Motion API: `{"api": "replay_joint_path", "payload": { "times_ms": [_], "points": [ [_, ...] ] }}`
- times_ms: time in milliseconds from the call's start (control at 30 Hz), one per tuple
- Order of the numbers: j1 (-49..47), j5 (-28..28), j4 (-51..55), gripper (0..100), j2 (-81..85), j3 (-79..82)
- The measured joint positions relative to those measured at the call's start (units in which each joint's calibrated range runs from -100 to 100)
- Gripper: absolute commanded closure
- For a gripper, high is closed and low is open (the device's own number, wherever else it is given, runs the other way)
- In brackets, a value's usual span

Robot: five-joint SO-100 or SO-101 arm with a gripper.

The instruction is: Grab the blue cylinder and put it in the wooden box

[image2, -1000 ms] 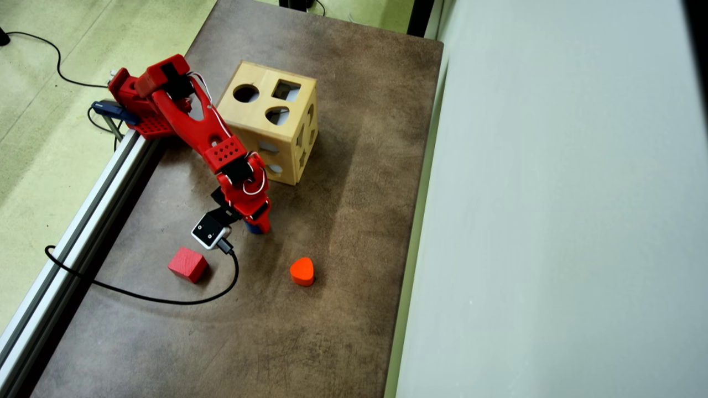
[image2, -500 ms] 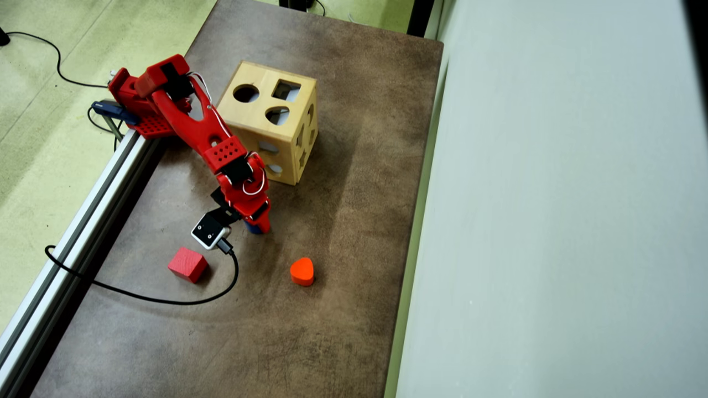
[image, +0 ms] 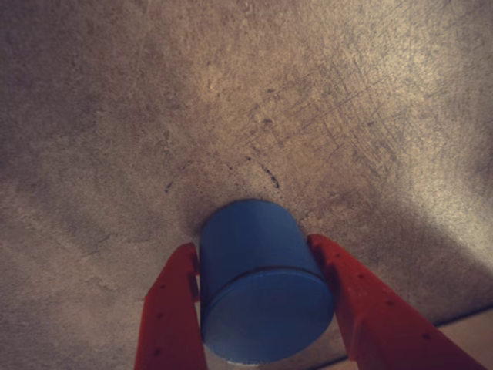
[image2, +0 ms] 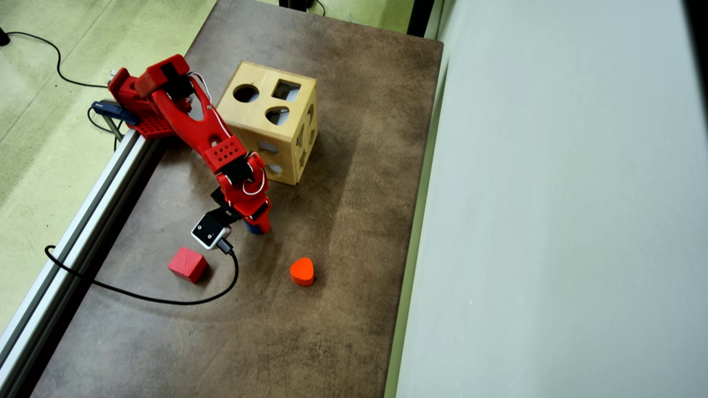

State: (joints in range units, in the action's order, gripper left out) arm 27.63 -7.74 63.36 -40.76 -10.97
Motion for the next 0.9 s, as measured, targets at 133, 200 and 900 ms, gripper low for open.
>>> {"api": "replay_joint_path", "payload": {
  "times_ms": [133, 200, 900],
  "points": [
    [0.00, 0.00, 0.00, 87, 0.00, 0.00],
    [0.00, 0.00, 0.00, 86, 0.08, 0.00],
    [0.14, 0.00, 7.18, 86, 11.44, 0.09]
  ]
}}
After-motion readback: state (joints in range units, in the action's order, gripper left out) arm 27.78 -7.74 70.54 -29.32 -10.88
